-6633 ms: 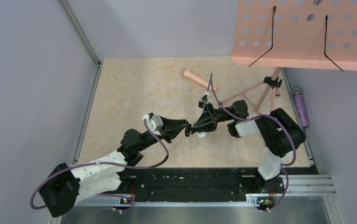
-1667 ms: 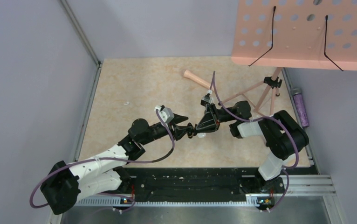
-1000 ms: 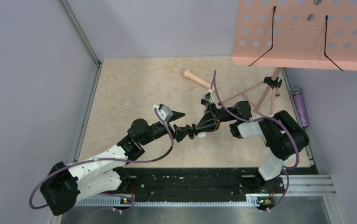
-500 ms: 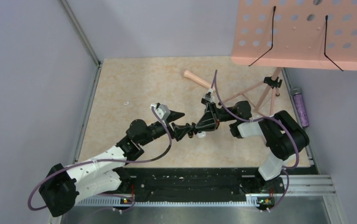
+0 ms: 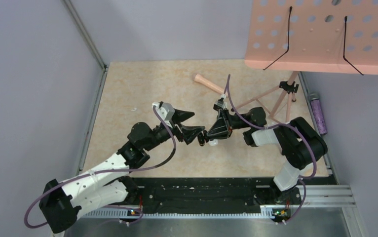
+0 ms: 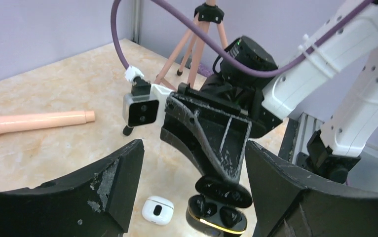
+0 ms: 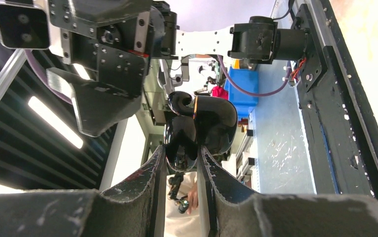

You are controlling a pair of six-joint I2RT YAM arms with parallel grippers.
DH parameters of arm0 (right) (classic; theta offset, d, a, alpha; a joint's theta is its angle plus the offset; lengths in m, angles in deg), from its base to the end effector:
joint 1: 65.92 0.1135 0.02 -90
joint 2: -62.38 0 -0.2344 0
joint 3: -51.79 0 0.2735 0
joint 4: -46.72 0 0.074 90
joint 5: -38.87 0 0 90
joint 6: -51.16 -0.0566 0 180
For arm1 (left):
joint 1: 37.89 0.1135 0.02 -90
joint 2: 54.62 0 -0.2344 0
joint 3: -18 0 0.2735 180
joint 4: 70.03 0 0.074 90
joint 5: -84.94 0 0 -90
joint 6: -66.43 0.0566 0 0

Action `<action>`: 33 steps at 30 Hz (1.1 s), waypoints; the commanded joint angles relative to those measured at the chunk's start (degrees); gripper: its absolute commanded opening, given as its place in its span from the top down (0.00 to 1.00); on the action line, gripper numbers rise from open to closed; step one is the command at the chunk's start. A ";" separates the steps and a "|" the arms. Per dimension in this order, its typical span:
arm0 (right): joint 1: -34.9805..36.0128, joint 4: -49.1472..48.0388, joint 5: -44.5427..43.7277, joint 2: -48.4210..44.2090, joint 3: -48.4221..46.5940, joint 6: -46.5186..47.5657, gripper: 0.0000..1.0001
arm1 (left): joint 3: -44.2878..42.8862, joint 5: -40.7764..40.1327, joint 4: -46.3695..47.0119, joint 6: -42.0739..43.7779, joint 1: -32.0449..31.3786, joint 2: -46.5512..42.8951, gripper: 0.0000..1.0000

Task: Insert the wireless bluetooth earbuds into the charging case
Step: Close the charging case with the earbuds inside.

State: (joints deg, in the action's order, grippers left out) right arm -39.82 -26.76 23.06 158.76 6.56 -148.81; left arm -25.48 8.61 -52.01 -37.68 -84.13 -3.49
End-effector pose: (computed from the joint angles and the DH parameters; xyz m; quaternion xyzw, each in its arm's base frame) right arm 0.2457 0.1810 0.1674 0.0759 -0.6652 -0.7401 0.0636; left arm 0.1777 -0.2049 0.2828 0.2638 0.5856 -0.4492 0.6210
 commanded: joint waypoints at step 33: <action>-0.26 78.33 -8.39 -15.26 -14.64 59.85 1.00 | -27.58 -9.96 -50.93 -32.85 -0.60 9.61 0.15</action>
State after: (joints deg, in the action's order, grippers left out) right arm -39.82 52.67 15.28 143.83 -6.00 -89.36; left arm -51.89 -3.56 -101.99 -69.92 -84.21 3.79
